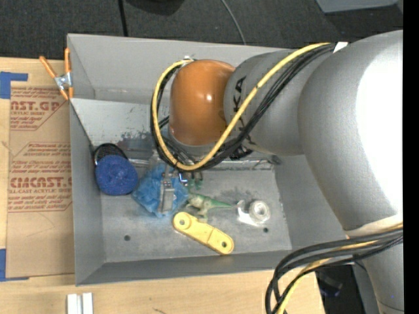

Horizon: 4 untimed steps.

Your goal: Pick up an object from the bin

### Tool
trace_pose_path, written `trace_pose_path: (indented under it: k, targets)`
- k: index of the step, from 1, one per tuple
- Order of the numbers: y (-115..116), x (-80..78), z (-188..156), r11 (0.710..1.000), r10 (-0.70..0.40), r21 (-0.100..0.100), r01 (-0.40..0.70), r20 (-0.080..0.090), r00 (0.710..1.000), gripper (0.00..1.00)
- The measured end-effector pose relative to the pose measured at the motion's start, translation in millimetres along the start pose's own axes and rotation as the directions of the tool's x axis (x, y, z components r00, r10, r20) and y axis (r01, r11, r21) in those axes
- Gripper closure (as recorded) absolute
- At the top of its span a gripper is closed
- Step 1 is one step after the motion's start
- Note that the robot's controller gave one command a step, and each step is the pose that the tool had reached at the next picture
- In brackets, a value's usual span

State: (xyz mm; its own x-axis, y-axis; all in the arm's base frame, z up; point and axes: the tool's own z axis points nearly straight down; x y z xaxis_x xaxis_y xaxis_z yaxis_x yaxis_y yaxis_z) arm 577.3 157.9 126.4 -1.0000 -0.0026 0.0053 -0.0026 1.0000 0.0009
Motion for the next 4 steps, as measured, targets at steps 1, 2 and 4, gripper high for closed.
trace_pose_path:
  k: [1,2,4]
  targets:
    - [-1,-1.5,-5,1.0,0.001,-0.001,-0.001,0.006,1.0,0.0]
    - [-16,-7.0,54,0.999,-0.053,-0.001,0.053,0.003,0.999,0.0]
    - [-15,-7.3,54,0.999,-0.054,-0.001,0.054,0.005,0.999,0.0]
